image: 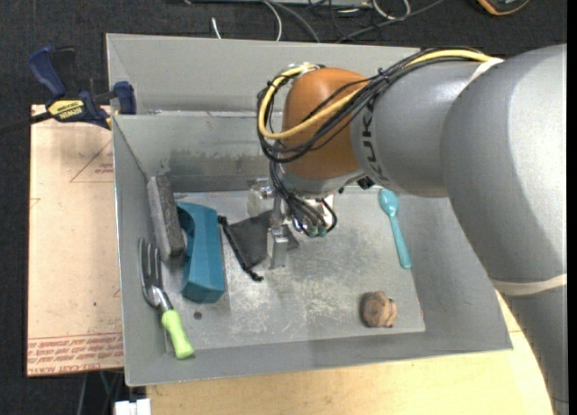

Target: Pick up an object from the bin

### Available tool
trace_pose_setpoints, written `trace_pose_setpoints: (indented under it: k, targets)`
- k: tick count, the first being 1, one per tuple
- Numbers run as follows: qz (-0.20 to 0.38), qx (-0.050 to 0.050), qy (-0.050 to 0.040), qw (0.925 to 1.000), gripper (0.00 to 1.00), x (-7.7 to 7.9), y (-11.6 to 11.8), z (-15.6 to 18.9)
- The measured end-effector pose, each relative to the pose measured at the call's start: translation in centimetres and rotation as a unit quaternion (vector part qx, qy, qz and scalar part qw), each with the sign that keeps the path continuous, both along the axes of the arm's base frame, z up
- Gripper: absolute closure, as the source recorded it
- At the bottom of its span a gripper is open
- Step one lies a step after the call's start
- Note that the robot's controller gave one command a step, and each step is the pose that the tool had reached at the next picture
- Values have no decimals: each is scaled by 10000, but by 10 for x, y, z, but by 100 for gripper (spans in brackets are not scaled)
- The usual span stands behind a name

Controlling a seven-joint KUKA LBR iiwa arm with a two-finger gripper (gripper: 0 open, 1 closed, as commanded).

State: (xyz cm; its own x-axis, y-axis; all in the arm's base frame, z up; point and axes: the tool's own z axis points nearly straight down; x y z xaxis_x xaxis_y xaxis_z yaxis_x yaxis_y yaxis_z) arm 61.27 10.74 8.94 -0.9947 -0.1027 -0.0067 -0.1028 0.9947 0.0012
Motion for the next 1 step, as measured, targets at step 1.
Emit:
trace_pose_setpoints:
  k: [1]
  targets:
    - [1, 10, 18, 10000, 0, 2, -3, -17]
